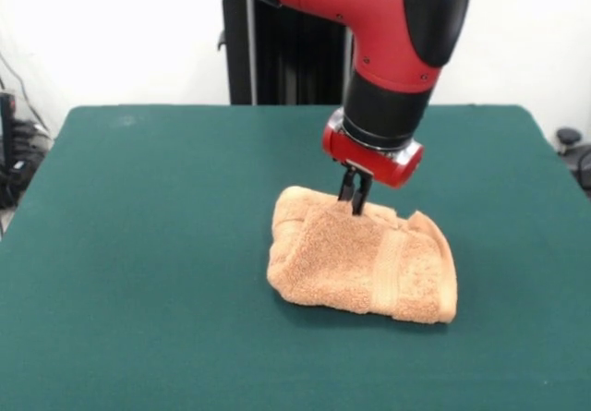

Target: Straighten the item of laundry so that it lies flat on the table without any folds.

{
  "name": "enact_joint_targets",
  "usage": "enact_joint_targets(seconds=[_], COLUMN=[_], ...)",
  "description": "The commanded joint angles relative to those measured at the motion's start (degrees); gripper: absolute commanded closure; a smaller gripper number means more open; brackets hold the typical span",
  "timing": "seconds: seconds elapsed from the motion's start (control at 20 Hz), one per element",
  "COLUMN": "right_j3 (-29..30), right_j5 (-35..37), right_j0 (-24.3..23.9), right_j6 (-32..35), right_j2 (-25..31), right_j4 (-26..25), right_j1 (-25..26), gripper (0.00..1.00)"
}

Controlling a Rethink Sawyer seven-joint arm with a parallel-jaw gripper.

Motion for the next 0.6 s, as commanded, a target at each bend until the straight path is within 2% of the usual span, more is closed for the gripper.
enact_joint_targets(seconds=[0.05, 0.35, 0.6], right_j3=[6.5, 6.1, 3.3], right_j5=[11.9, 23.5, 31.2], right_j0=[2.2, 1.3, -0.1], right_j6=[12.0, 11.3, 10.9], right_j2=[1.8, 1.0, 1.1], right_j4=[1.5, 1.1, 0.9], right_j1=[-4.9, -12.8, -16.6], gripper=[1.00, 1.00, 1.00])
